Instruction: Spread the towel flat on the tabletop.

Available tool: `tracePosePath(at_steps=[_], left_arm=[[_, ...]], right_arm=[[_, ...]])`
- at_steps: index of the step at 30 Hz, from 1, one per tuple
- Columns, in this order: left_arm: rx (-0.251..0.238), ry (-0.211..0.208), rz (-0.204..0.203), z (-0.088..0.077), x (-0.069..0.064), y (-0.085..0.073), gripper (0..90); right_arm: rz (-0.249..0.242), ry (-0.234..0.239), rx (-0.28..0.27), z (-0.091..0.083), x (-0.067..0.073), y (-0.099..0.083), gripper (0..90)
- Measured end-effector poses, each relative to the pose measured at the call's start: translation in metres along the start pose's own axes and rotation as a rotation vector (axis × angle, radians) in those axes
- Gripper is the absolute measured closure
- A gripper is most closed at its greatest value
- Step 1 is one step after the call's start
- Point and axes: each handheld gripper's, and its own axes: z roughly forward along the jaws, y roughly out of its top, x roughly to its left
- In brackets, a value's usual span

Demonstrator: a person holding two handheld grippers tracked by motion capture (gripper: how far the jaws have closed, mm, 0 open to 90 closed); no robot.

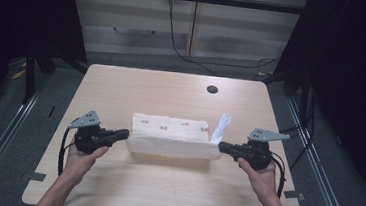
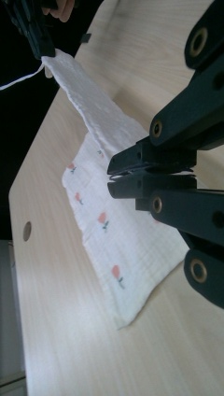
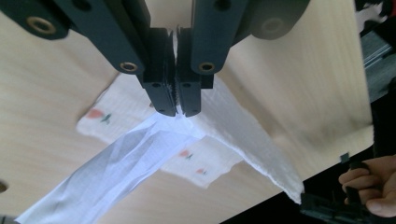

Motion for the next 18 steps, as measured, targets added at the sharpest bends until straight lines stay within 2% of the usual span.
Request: tracePosePath(at_steps=[3,5,7,9,14,15,18], left_arm=[[0.059,0.005,0.025,0.003,-0.006,-0.012,87.9],[0.069,0.001,0.019,0.002,-0.008,-0.018,87.8],[0.085,-0.001,0.020,0.003,-0.010,-0.023,87.8],[0.105,-0.002,0.030,0.002,-0.012,-0.027,87.8],[0.134,0.016,0.043,0.000,-0.015,-0.034,87.7],[0.148,0.030,0.053,-0.001,-0.016,-0.038,87.7],[0.161,0.025,0.063,-0.001,-0.018,-0.042,87.6]], right_arm=[[-0.003,0.011,0.032,0.003,0.007,-0.015,86.6],[0.000,0.021,0.046,0.002,0.011,-0.022,86.5],[-0.027,-0.003,0.077,0.000,0.014,-0.025,86.2],[-0.003,0.020,0.066,-0.002,0.015,-0.029,86.0],[0.002,0.044,0.085,0.003,0.019,-0.043,85.3],[0.005,0.056,0.106,0.008,0.023,-0.050,84.2],[-0.007,0.057,0.141,0.012,0.027,-0.055,83.5]])
